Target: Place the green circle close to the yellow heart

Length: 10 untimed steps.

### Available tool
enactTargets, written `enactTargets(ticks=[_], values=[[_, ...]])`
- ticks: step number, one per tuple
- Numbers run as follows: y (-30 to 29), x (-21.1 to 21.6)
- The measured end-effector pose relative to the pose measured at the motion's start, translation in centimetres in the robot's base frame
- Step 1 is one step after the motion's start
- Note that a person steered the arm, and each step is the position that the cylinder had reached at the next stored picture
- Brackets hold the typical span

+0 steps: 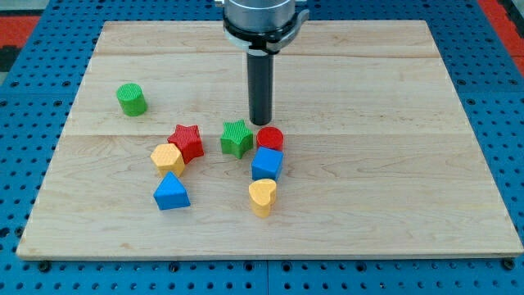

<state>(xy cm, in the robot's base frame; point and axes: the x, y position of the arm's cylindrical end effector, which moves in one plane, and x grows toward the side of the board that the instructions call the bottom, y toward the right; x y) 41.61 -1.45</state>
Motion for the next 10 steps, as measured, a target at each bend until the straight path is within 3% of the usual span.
enactTargets(ticks=[1,3,5,6,7,9,10], values=[[-3.1,-0.5],[-3.2,2.0],[-9.6,-10.6],[-14.0,-9.1],[-14.2,-0.9],[-15.4,-9.2],[-20.2,-2.8]])
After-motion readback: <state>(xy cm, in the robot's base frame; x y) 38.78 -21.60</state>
